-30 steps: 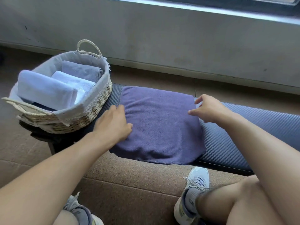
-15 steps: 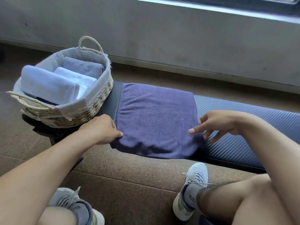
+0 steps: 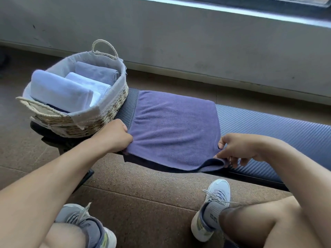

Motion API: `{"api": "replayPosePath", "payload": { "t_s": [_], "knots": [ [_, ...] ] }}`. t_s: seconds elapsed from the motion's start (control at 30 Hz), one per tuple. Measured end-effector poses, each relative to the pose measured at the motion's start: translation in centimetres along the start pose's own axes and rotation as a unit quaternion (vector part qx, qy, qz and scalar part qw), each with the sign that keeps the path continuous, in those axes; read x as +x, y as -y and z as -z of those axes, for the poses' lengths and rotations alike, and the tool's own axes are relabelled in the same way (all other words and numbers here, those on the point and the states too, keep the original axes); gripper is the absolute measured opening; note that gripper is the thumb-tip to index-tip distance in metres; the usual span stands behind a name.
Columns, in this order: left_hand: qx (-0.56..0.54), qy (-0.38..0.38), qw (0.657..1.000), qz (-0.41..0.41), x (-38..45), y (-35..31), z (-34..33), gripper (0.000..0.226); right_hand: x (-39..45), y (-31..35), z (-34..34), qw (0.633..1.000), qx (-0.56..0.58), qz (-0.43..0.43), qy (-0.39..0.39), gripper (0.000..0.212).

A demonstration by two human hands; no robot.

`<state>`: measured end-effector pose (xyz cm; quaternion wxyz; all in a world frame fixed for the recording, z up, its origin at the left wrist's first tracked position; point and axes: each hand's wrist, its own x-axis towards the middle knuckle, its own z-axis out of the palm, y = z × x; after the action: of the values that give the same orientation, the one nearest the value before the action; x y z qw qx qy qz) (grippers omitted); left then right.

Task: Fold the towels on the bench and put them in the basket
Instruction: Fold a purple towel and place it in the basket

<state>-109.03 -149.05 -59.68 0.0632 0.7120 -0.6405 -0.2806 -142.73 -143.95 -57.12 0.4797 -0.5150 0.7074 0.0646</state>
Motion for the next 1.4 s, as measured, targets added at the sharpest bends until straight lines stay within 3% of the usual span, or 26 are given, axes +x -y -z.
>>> {"api": "replayPosePath", "payload": {
  "t_s": [0.17, 0.3, 0.4, 0.47, 0.53, 0.6, 0.67, 0.7, 0.77, 0.83, 0.9, 1.13, 1.23, 1.3, 1.4],
  "knots": [
    [0.003, 0.073, 0.996, 0.044, -0.4, 0.4, -0.5, 0.014, 0.3, 0.0, -0.1, 0.999, -0.038, -0.02, 0.012, 0.025],
    [0.103, 0.12, 0.986, 0.058, -1.1, 0.3, 0.2, 0.035, 0.1, 0.2, 0.1, 0.988, -0.13, -0.064, 0.057, 0.034],
    [0.168, 0.09, 0.981, 0.036, -1.4, 0.0, 0.9, 0.028, 0.0, 0.2, 0.3, 0.975, -0.196, -0.089, 0.05, 0.038],
    [0.213, 0.033, 0.976, 0.012, -1.5, -0.2, 1.1, 0.034, -0.1, 0.4, 0.6, 0.971, -0.224, -0.088, -0.004, 0.046],
    [0.199, 0.0, 0.98, -0.01, -1.4, -0.3, 1.0, 0.042, 0.0, 0.6, 1.0, 0.961, -0.243, -0.065, -0.118, 0.054],
    [0.138, -0.024, 0.989, -0.043, -1.5, -0.6, 0.6, 0.037, 0.5, 0.9, 1.3, 0.946, -0.214, 0.006, -0.241, 0.044],
    [0.107, -0.057, 0.987, -0.107, -1.7, -1.0, -0.3, 0.028, 1.2, 1.5, 1.1, 0.93, -0.182, 0.118, -0.297, 0.021],
    [0.111, -0.06, 0.983, -0.136, -1.8, -1.3, -1.0, 0.031, 1.7, 1.7, 0.9, 0.921, -0.178, 0.172, -0.3, 0.015],
    [0.125, -0.005, 0.981, -0.148, -2.1, -1.7, -2.5, 0.056, 2.8, 1.9, 0.3, 0.913, -0.198, 0.238, -0.267, 0.033],
    [0.152, 0.062, 0.979, -0.121, -2.0, -1.9, -3.8, 0.079, 3.4, 2.1, -0.2, 0.917, -0.233, 0.235, -0.222, 0.045],
    [0.174, 0.068, 0.977, -0.102, -1.6, -2.2, -4.5, 0.088, 3.5, 2.2, -0.4, 0.917, -0.281, 0.208, -0.191, 0.05],
    [0.195, 0.047, 0.974, -0.104, 1.3, -2.5, -4.1, 0.084, -0.6, 4.5, -2.2, 0.906, -0.375, 0.146, -0.131, 0.04],
    [0.179, 0.046, 0.972, -0.143, 2.7, -2.3, -3.9, 0.082, -2.2, 5.5, -3.7, 0.894, -0.42, 0.122, -0.097, 0.048],
    [0.171, 0.045, 0.969, -0.173, 3.3, -2.1, -3.8, 0.082, -2.1, 6.1, -3.9, 0.896, -0.414, 0.113, -0.112, 0.05],
    [0.15, 0.047, 0.967, -0.202, 4.0, -1.8, -4.0, 0.083, -0.1, 6.8, -2.8, 0.908, -0.335, 0.137, -0.208, 0.039]
  ]
}}
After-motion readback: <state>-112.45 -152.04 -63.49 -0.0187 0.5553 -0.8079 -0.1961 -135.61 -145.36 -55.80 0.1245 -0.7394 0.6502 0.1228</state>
